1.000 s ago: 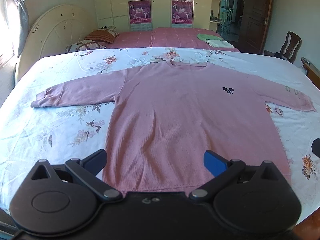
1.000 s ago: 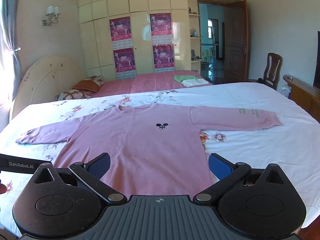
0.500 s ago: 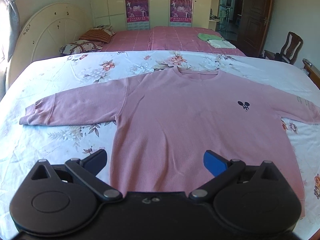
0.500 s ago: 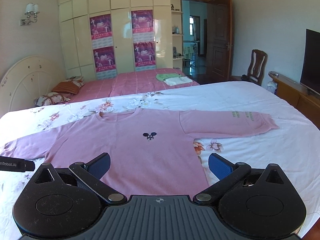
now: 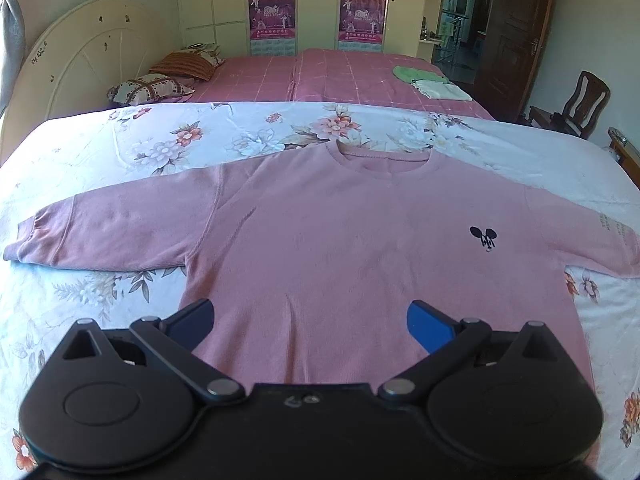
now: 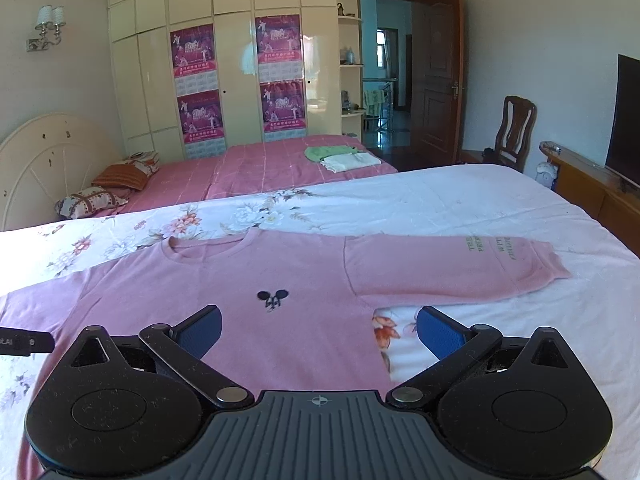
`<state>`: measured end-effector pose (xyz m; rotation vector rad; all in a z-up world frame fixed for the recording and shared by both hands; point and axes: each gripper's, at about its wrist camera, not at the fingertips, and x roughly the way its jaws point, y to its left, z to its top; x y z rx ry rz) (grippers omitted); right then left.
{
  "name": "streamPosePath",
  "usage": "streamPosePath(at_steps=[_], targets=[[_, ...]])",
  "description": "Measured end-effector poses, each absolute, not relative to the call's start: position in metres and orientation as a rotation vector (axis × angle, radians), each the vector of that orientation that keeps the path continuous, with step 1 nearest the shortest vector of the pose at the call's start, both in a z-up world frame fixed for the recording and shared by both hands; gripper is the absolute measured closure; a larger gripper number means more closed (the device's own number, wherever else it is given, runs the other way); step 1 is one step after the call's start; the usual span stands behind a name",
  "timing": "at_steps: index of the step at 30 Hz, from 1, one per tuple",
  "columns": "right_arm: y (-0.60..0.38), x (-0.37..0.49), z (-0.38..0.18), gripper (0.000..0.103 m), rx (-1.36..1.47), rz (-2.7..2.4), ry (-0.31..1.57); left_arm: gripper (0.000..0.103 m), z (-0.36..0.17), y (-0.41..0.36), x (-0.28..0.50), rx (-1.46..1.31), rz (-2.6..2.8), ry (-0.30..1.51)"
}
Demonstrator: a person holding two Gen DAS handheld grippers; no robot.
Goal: Fold small clothes
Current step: 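Move the right tool toward the sleeve cuff with green print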
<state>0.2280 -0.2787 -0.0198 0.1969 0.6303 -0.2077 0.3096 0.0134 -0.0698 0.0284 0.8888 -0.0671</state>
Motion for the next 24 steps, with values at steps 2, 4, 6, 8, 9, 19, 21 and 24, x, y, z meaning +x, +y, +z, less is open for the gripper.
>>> streamPosePath(at_steps=[2,4,6,8,9,19,21,24], targets=[[-0.300,0.240,-0.027,0.001,0.216,-0.217,0.640,0.000,-0.074,0.003,0.320,0.025,-0.047,0.901],[-0.323,0.248,-0.035,0.001,0.232,-0.235,0.643,0.000,-0.079,-0.010,0.330,0.034,-0.027,0.907],[-0.348,0.258,-0.044,0.001,0.251,-0.256,0.657,0.000,-0.085,-0.024,0.340,0.045,-0.014,0.905],[-0.373,0.265,-0.054,0.001,0.265,-0.281,0.667,0.000,-0.091,-0.036,0.350,0.043,-0.015,0.911],[-0.385,0.268,-0.059,0.001,0.271,-0.296,0.672,0.000,-0.094,-0.043,0.355,0.035,-0.025,0.917],[-0.491,0.285,-0.104,0.001,0.307,-0.457,0.726,0.000,-0.116,-0.115,0.383,0.113,-0.072,0.920],[-0.507,0.287,-0.112,0.001,0.311,-0.483,0.746,0.000,-0.118,-0.122,0.385,0.113,-0.077,0.924],[-0.528,0.289,-0.122,0.018,0.308,-0.525,0.767,0.000,-0.121,-0.132,0.388,0.124,-0.076,0.933]])
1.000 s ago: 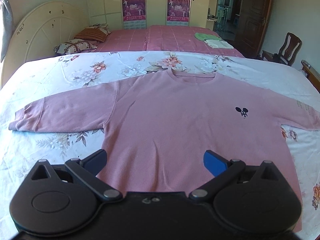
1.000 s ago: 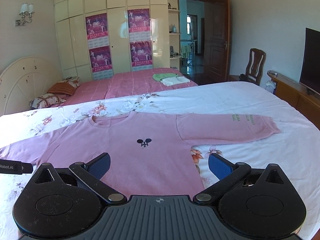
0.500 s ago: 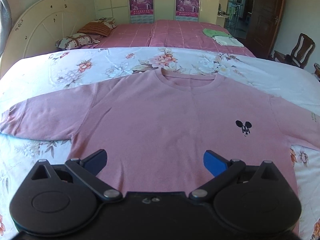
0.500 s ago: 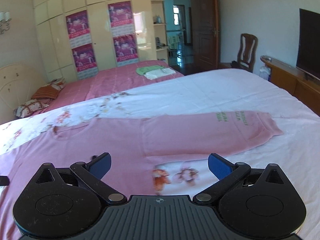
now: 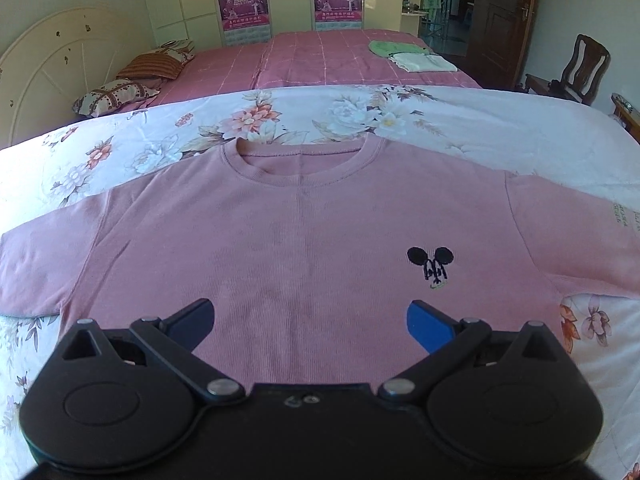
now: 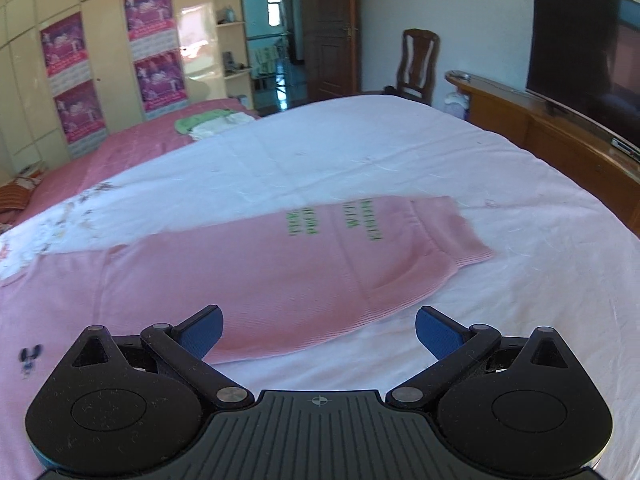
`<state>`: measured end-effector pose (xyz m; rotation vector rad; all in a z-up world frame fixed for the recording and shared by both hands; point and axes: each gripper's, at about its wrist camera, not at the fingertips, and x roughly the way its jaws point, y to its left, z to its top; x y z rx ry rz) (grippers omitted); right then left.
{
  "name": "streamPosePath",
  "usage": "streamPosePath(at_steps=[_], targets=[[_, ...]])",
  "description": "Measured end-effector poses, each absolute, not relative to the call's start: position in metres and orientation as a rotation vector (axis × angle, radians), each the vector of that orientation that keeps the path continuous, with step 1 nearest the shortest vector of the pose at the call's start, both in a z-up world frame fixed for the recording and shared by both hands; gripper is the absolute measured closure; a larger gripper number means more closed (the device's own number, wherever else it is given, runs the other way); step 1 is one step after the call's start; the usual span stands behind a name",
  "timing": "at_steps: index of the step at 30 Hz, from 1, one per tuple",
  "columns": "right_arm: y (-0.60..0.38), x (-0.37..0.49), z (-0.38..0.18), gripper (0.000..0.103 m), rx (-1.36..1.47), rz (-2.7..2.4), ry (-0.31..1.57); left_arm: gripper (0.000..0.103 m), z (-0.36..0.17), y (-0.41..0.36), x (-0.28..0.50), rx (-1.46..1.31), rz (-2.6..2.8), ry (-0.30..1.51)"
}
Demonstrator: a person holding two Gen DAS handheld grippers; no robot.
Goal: Fold small clothes
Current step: 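Move the right tool toward the sleeve cuff with green print, then grasp the sleeve cuff with the right gripper and fold it across the body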
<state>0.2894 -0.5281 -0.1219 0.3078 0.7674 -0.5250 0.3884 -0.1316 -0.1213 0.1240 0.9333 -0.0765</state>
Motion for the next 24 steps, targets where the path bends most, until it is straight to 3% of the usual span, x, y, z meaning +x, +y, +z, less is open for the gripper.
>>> streamPosePath(at_steps=[1,16,17,19,23,24], targets=[[-0.537,0.289,-0.125,0.031,0.327,-0.541,0.776,0.000,-0.122,-0.134,0.389,0.131,-0.070,0.934],[-0.612,0.297,-0.163,0.031,0.496,-0.652,0.798,0.002,-0.135,-0.137,0.402,0.178,-0.015,0.953],[-0.614,0.296,-0.164,0.036,0.504,-0.654,0.795,0.002,-0.135,-0.137,0.402,0.182,-0.013,0.953],[-0.618,0.295,-0.167,0.080,0.539,-0.639,0.792,0.002,-0.136,-0.136,0.402,0.182,-0.013,0.956],[-0.623,0.293,-0.167,0.083,0.569,-0.646,0.770,0.002,-0.135,-0.134,0.402,0.179,-0.009,0.954],[-0.624,0.293,-0.166,0.091,0.567,-0.644,0.761,0.002,-0.135,-0.134,0.402,0.180,-0.009,0.953]])
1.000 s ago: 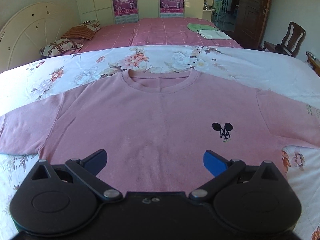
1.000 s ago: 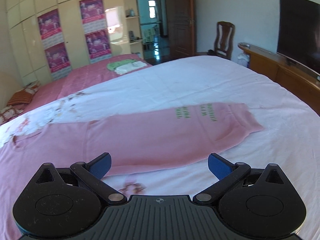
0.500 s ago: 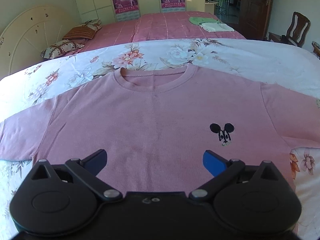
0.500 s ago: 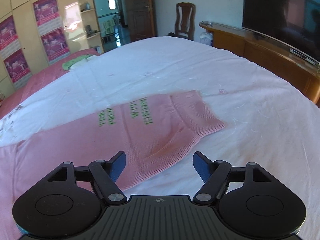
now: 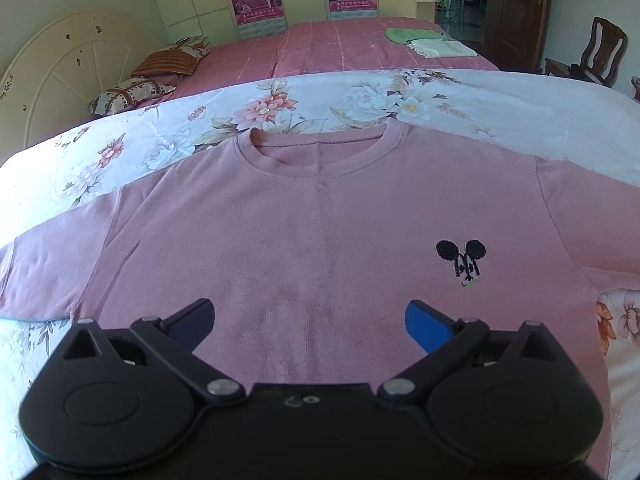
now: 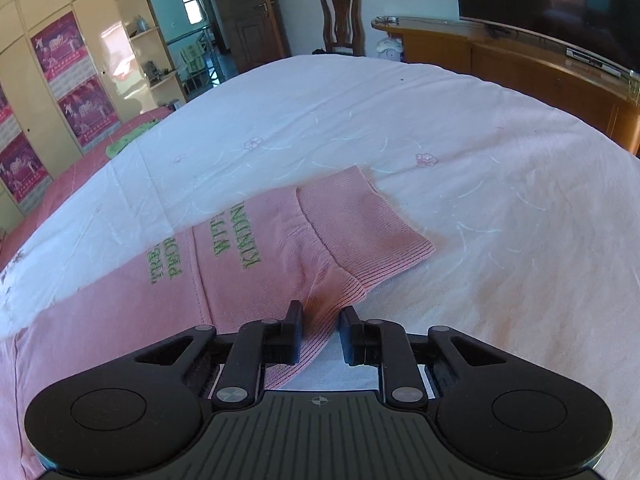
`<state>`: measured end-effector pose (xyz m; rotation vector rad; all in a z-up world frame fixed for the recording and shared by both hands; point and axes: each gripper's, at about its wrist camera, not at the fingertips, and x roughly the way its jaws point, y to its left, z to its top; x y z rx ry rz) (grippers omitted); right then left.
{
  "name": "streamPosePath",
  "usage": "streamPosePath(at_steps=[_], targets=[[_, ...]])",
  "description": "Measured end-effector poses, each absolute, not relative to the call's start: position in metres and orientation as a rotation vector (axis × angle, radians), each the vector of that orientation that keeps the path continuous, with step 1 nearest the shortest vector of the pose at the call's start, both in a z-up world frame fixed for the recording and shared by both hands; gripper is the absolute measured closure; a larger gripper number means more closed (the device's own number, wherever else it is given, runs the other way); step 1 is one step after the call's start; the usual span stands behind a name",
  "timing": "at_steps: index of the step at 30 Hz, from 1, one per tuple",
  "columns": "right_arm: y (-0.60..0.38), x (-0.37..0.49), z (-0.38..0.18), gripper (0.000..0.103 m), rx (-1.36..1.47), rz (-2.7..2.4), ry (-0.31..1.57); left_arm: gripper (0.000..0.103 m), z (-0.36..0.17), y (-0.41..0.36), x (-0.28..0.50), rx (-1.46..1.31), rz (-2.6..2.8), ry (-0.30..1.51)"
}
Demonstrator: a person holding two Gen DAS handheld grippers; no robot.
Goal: Fold small clothes
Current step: 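Grasp the sleeve cuff with the right gripper and fold it across the body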
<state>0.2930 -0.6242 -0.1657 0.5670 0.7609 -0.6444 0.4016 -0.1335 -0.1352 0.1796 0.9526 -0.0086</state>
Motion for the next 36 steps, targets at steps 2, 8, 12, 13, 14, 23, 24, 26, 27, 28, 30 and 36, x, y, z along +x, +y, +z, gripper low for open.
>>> streamPosePath(at_steps=[2,8,12,13,14,23,24,26,27,28,30,36], targets=[[-0.623,0.293,-0.164,0.101,0.559,-0.642,0.751,0.002,-0.136,-0.133,0.402,0.184,-0.007,0.954],[-0.616,0.294,-0.151,0.101,0.528,-0.614,0.693,0.002,-0.134,-0.124,0.402,0.107,-0.090,0.954],[-0.592,0.306,-0.130,0.101,0.457,-0.547,0.654,0.002,-0.132,-0.116,0.404,0.040,-0.090,0.918],[-0.584,0.311,-0.125,0.101,0.439,-0.524,0.643,0.002,-0.131,-0.115,0.406,0.043,-0.084,0.921],[-0.575,0.316,-0.119,0.101,0.423,-0.500,0.633,0.002,-0.132,-0.113,0.408,0.041,-0.085,0.925],[-0.455,0.381,-0.096,0.101,0.289,-0.200,0.602,0.002,-0.126,-0.076,0.411,-0.027,-0.069,0.936],[-0.439,0.387,-0.096,0.101,0.279,-0.164,0.604,0.002,-0.126,-0.069,0.411,-0.037,-0.066,0.938],[-0.402,0.399,-0.098,0.101,0.260,-0.089,0.609,0.003,-0.126,-0.056,0.410,-0.056,-0.051,0.937],[-0.385,0.404,-0.099,0.101,0.257,-0.051,0.615,0.003,-0.126,-0.047,0.410,-0.068,-0.046,0.933],[-0.368,0.409,-0.101,0.101,0.249,-0.019,0.622,0.003,-0.126,-0.040,0.410,-0.078,-0.041,0.931],[-0.329,0.419,-0.107,0.101,0.221,0.043,0.639,0.006,-0.127,-0.026,0.411,-0.098,-0.049,0.926],[-0.228,0.436,-0.134,0.101,0.153,0.183,0.718,0.036,-0.138,0.011,0.424,-0.143,-0.079,0.972]])
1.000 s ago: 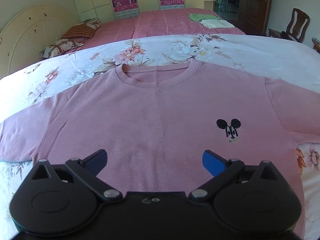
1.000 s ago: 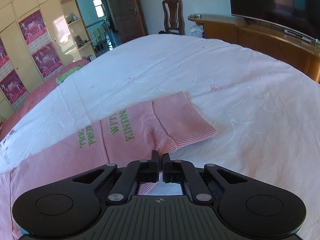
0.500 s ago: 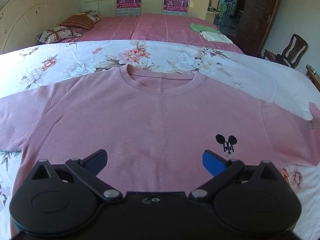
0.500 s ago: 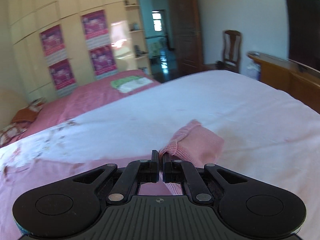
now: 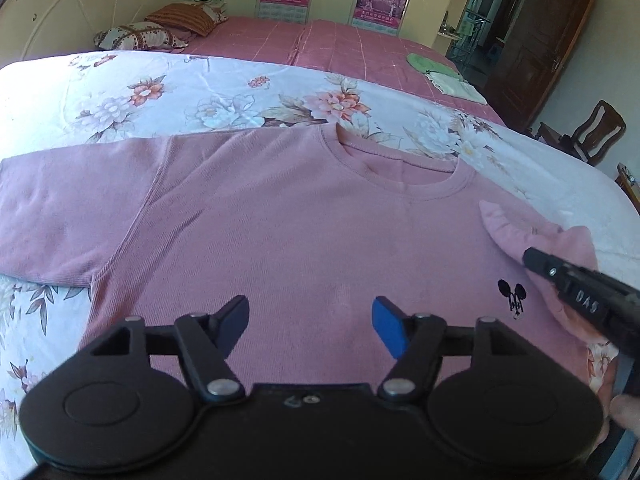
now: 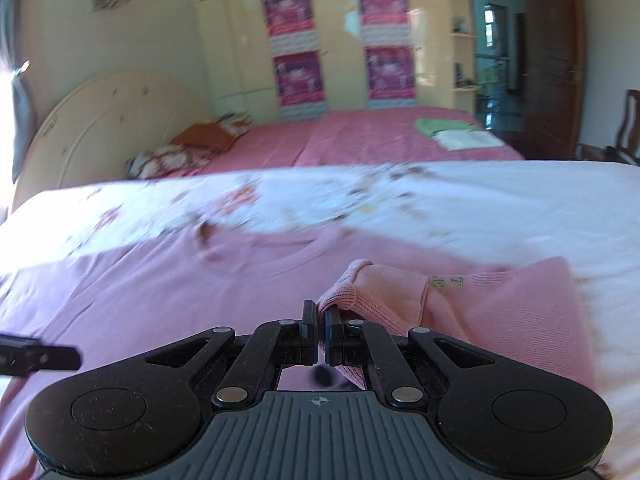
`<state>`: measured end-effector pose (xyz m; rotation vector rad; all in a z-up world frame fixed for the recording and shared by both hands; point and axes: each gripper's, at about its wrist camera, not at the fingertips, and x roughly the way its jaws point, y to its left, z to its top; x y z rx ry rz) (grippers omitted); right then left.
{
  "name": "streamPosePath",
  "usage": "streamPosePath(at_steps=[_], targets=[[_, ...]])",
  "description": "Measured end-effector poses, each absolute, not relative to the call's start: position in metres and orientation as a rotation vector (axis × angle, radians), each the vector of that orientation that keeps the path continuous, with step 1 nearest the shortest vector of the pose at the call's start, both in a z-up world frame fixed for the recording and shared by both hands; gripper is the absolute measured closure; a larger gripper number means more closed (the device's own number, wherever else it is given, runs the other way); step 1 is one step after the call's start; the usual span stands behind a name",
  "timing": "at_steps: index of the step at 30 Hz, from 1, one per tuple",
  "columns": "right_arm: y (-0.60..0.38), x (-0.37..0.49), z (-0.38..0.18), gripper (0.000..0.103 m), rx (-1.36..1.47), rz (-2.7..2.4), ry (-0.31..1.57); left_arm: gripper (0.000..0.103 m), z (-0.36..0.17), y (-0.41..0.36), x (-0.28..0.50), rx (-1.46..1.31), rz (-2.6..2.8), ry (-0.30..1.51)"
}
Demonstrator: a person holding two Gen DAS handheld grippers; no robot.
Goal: Fold small clothes
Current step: 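Grasp the sleeve cuff with the right gripper and fold it across the body, then grasp the folded sleeve cuff with the left gripper and lift it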
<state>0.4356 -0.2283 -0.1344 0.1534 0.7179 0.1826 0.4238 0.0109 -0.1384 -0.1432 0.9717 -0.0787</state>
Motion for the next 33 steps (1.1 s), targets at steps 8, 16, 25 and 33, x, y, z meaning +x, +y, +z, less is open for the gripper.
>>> streamPosePath(at_steps=[8,16,25,33], targets=[[-0.168,0.432,-0.153,0.082,0.069,0.256,0.795,0.018,-0.145,0.027,0.435,-0.163,-0.111,0.969],[-0.171,0.403,-0.140,0.032,0.038,0.315,0.744,0.018,-0.149,0.018,0.438,-0.102,-0.159,0.952],[-0.269,0.366,-0.131,0.032,0.210,0.080,0.773,0.024,-0.164,-0.090,0.434,0.146,-0.406,0.916],[-0.313,0.348,-0.135,0.032,0.270,-0.013,0.762,0.042,-0.195,-0.125,0.451,0.193,-0.414,0.929]])
